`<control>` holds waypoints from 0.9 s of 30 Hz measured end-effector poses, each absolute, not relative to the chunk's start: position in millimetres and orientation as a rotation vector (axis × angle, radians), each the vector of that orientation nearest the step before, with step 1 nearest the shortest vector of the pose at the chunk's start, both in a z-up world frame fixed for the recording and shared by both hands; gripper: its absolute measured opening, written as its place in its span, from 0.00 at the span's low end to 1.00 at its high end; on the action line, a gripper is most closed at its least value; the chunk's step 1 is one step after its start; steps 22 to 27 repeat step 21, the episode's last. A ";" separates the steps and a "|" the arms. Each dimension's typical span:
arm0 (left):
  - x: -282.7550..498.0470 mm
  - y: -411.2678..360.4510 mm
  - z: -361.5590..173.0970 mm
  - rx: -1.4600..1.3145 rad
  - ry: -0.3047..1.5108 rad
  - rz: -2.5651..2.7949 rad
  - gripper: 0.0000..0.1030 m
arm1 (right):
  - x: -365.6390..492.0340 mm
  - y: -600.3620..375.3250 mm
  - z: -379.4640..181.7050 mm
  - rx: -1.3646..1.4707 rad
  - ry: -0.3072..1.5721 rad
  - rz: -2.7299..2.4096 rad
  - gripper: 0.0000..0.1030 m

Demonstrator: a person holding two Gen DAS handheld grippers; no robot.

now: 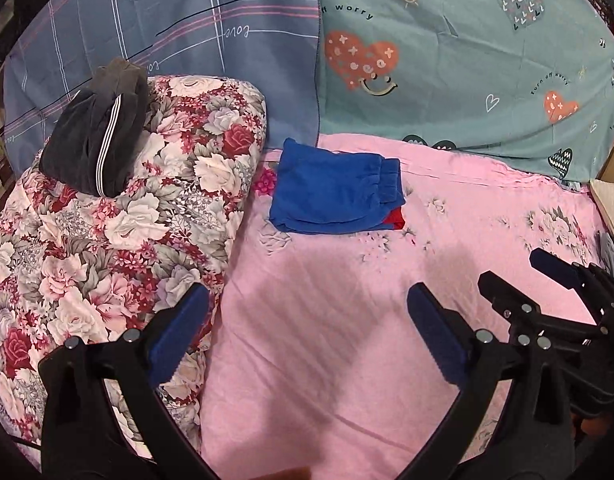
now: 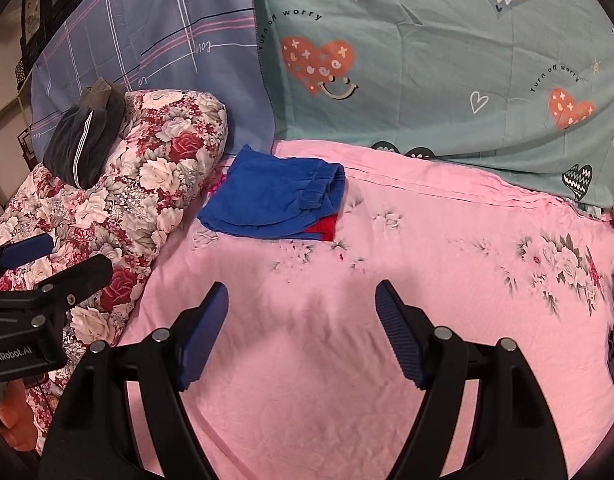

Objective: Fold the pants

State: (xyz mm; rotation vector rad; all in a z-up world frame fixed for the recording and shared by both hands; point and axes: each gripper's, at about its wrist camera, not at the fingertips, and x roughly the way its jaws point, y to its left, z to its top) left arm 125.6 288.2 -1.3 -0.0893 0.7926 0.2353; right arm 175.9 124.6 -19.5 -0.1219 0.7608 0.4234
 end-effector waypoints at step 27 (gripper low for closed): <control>133.6 296.9 -8.3 -0.094 0.797 0.213 0.98 | 176.7 136.4 -20.2 -0.142 0.758 0.404 0.74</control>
